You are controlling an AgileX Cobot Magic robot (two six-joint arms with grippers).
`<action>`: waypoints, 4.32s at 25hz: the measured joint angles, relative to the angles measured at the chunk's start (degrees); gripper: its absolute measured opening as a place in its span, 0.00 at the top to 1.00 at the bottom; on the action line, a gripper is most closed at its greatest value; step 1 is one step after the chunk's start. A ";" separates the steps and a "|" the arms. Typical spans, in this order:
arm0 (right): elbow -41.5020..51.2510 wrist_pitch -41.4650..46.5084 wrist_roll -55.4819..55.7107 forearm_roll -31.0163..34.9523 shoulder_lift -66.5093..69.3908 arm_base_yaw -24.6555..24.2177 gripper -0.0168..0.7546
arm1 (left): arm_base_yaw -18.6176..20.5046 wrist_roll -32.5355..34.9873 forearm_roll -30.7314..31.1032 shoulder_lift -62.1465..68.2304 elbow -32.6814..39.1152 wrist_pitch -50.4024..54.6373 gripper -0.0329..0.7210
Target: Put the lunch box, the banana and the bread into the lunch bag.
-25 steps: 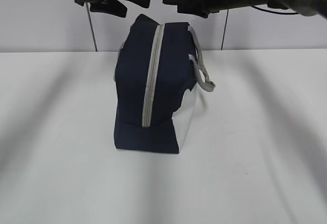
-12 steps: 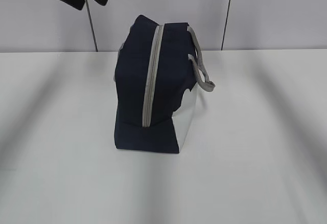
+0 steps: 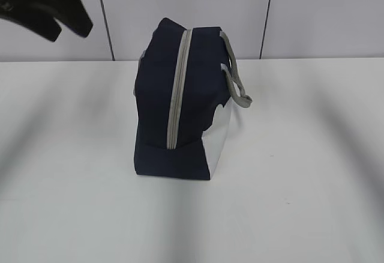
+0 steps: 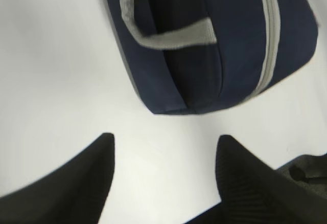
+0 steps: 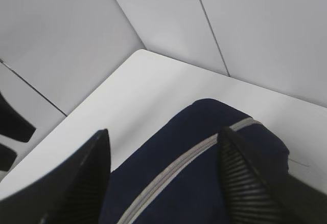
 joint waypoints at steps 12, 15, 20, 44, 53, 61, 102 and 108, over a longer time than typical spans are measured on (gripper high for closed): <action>27.29 30.38 -16.16 0.98 -19.19 18.01 0.36 | -0.07 0.00 0.10 -28.08 26.59 -2.15 0.38; 31.56 36.43 -17.52 1.63 -21.17 22.41 0.36 | -0.07 -0.11 0.10 -35.44 31.10 -2.40 0.38; 37.02 45.32 -21.38 2.22 -22.43 25.98 0.36 | -0.07 -0.36 0.04 -47.16 37.79 -2.58 0.38; 45.39 69.71 -102.33 81.45 -34.09 27.93 0.36 | -0.07 -2.65 0.04 -67.20 49.33 0.72 0.38; 45.39 83.02 -126.39 111.11 -49.99 27.93 0.36 | -0.07 -2.65 0.04 -73.19 49.33 1.04 0.38; 47.02 97.52 -126.76 112.04 -66.68 27.96 0.36 | -0.07 -2.65 3.77 -77.98 49.33 1.60 0.38; 59.73 110.75 -115.13 105.56 -83.69 27.96 0.34 | -0.07 -2.70 6.66 -80.90 63.39 -8.59 0.26; 59.73 110.75 -115.13 105.47 -83.77 27.19 0.34 | 0.62 -2.70 6.72 -81.03 63.44 -8.59 0.31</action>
